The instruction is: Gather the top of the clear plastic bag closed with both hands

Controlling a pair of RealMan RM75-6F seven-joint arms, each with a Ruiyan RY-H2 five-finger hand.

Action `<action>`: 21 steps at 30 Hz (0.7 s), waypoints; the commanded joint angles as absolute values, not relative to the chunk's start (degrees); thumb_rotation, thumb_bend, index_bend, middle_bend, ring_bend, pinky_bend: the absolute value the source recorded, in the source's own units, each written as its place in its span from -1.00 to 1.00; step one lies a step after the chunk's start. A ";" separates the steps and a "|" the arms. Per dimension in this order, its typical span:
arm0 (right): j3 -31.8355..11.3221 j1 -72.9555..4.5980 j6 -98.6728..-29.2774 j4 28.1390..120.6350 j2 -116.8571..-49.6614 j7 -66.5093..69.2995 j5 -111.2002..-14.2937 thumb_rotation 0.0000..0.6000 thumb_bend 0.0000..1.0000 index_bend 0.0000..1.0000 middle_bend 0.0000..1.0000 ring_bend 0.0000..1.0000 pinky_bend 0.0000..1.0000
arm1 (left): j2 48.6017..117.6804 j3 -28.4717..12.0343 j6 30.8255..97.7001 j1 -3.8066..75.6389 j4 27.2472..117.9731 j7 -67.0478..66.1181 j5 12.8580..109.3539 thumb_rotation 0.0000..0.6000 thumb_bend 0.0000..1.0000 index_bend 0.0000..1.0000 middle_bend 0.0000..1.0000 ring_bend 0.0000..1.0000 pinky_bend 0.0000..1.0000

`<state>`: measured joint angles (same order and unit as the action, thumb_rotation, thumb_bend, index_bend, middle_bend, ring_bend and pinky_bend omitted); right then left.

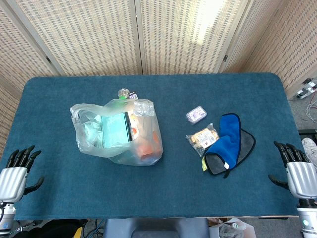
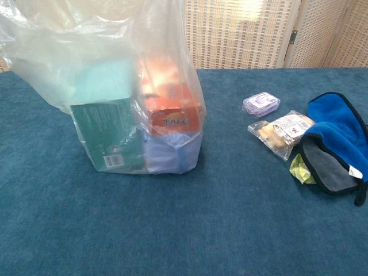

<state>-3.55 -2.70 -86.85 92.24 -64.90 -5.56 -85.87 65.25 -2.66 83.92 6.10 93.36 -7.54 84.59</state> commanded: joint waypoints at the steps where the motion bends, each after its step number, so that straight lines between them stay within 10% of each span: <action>1: -3.53 -2.82 -86.63 92.05 -65.03 -5.54 -85.89 1.00 -0.90 -0.77 -0.62 -0.76 -0.55 | 65.33 -2.69 83.73 6.24 93.39 -7.67 84.51 1.00 -0.54 -0.69 -0.91 -0.83 -0.96; 21: -4.06 -2.07 -89.73 89.81 -65.47 -2.70 -87.72 1.00 -0.90 -0.77 -0.62 -0.76 -0.55 | 59.63 -5.90 78.88 11.63 96.86 9.95 86.10 1.00 -0.54 -0.63 -0.73 -0.65 -0.86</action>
